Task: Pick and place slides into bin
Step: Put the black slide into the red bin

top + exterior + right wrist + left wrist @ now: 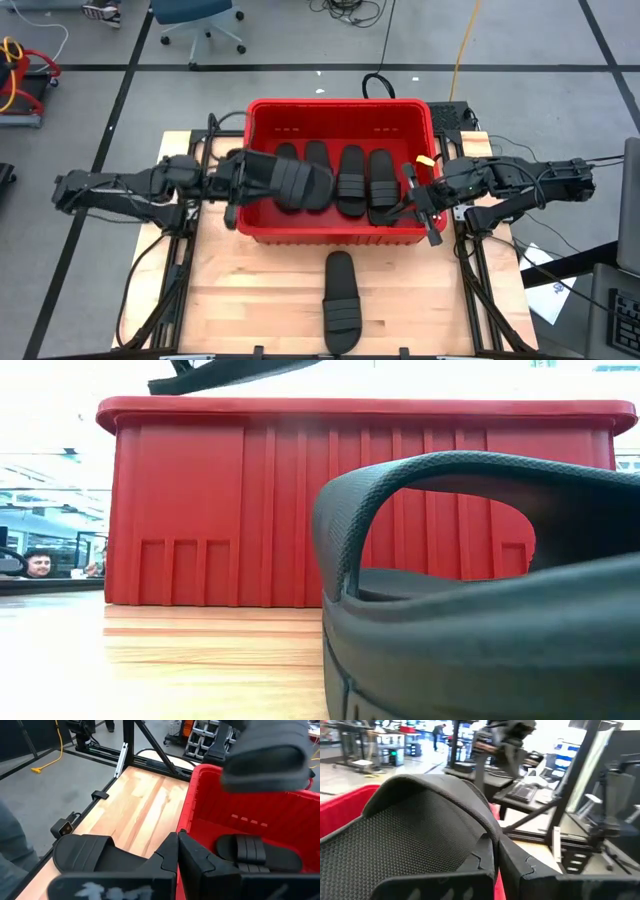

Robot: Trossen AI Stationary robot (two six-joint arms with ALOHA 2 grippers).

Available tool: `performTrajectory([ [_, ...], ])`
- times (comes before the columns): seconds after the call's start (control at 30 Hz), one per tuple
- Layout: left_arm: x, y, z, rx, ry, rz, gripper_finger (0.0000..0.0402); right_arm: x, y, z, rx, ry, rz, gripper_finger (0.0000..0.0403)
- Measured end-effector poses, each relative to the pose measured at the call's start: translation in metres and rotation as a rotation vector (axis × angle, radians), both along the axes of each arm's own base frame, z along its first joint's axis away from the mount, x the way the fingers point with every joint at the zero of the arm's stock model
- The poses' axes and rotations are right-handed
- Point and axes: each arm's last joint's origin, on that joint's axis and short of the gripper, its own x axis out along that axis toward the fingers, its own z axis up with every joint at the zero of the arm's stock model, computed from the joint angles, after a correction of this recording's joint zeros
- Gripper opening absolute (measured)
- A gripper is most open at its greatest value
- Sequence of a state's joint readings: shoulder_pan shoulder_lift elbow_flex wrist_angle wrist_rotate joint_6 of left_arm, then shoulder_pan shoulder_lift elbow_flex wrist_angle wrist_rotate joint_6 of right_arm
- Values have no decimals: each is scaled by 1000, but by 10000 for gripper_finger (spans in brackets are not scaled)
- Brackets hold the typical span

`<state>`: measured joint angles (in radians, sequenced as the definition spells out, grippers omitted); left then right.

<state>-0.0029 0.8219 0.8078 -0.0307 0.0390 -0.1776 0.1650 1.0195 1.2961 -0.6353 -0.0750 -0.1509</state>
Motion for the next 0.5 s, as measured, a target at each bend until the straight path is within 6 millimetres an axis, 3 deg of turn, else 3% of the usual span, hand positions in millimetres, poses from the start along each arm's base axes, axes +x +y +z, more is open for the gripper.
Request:
performTrajectory([
  [0.2,11,28,2,33,78,24,0,0,0,0,-2,0,1,0],
  [0.5,47,60,30,138,422,-83,0,0,0,0,-3,0,1,0],
])
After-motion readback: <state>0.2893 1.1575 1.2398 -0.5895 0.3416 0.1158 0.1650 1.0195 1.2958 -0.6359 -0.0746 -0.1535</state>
